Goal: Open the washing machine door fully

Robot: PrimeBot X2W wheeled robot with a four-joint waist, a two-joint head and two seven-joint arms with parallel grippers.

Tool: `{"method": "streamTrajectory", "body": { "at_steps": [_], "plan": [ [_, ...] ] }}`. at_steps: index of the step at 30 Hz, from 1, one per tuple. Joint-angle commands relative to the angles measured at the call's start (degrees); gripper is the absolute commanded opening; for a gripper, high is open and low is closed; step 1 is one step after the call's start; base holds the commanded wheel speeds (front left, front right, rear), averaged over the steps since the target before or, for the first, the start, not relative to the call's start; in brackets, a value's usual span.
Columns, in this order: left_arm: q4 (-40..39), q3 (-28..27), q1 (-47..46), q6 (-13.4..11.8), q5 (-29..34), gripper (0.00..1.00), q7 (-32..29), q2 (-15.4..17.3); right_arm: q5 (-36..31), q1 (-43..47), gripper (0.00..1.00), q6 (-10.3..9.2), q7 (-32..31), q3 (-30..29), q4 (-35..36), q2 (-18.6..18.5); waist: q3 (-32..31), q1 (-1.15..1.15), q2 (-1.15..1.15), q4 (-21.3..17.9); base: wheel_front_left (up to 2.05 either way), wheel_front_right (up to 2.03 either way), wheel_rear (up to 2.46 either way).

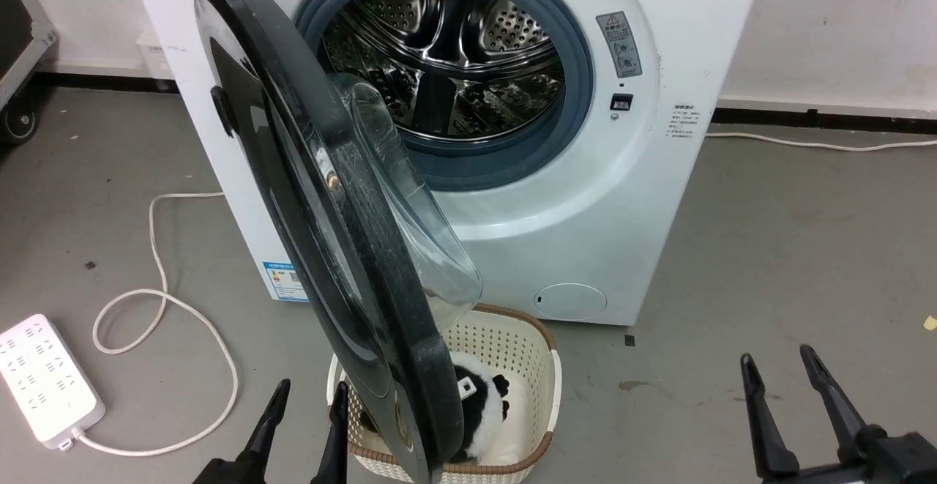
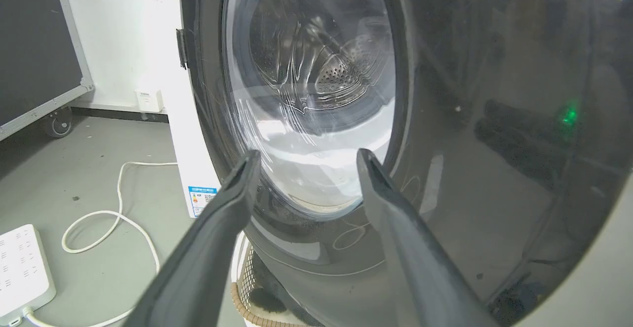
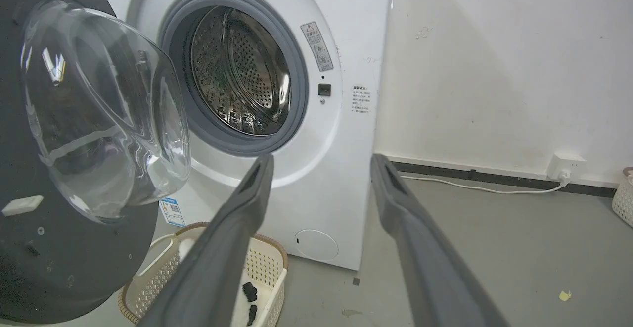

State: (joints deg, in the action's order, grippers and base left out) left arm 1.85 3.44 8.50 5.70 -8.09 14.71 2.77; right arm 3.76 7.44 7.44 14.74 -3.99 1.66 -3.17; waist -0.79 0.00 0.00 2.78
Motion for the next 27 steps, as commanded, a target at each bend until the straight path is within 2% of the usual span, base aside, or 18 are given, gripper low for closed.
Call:
{"method": "streamTrajectory", "body": {
  "at_steps": [1, 8, 9, 17, 18, 19, 27],
  "plan": [
    [-0.2, 0.3, 0.7, 0.0, 0.3, 1.0, 0.3, 0.1, 0.6, 1.0, 1.0, 0.05, 0.2, -0.2, 0.4, 0.3, -0.1, 0.0, 0.0, 0.0, 0.0, 0.0, 0.0],
    [-0.5, 0.2, 0.6, -0.4, 0.7, 0.99, 0.3, 0.1, 0.7, 0.9, 1.0, 0.05, 0.3, -0.2, 0.9, 0.3, -0.1, 0.0, 0.0, 0.1, 0.0, 0.0, 0.0],
    [-0.6, 0.3, 0.5, -0.2, 0.6, 0.0, 0.3, 0.1, 0.7, 0.8, 1.0, 0.05, 0.3, -0.5, 0.9, 0.3, 0.0, 0.0, 0.0, 0.2, 0.0, 0.0, 0.0],
    [-2.4, -0.4, 0.0, -0.8, 0.2, 0.0, 0.3, 0.1, 1.1, 0.4, 1.0, 0.05, 0.3, -0.8, 0.9, 0.3, 0.2, 0.0, 0.0, 0.3, 0.0, 0.0, 0.0],
    [-5.2, -2.7, -0.9, -2.4, -3.1, 0.0, 0.3, 0.1, 1.3, 0.2, 1.0, 0.05, 0.3, -0.9, 0.9, 0.3, 0.2, 0.0, 0.0, 0.3, 0.0, 0.0, 0.0],
    [-6.5, -3.3, -1.3, -2.7, -3.6, 0.0, 0.3, 0.1, 1.3, 0.2, 1.0, 0.05, 0.3, -1.0, 0.9, 0.3, 0.1, 0.0, 0.0, 0.4, 0.0, 0.0, 0.0],
    [-20.4, -4.1, -5.5, -5.1, -3.9, 0.0, 0.3, 0.1, 1.4, -0.3, 1.0, 0.05, 0.3, -1.5, 0.7, 0.3, -0.2, 0.0, 0.0, 0.5, 0.0, 0.0, 0.0]
  ]
}}
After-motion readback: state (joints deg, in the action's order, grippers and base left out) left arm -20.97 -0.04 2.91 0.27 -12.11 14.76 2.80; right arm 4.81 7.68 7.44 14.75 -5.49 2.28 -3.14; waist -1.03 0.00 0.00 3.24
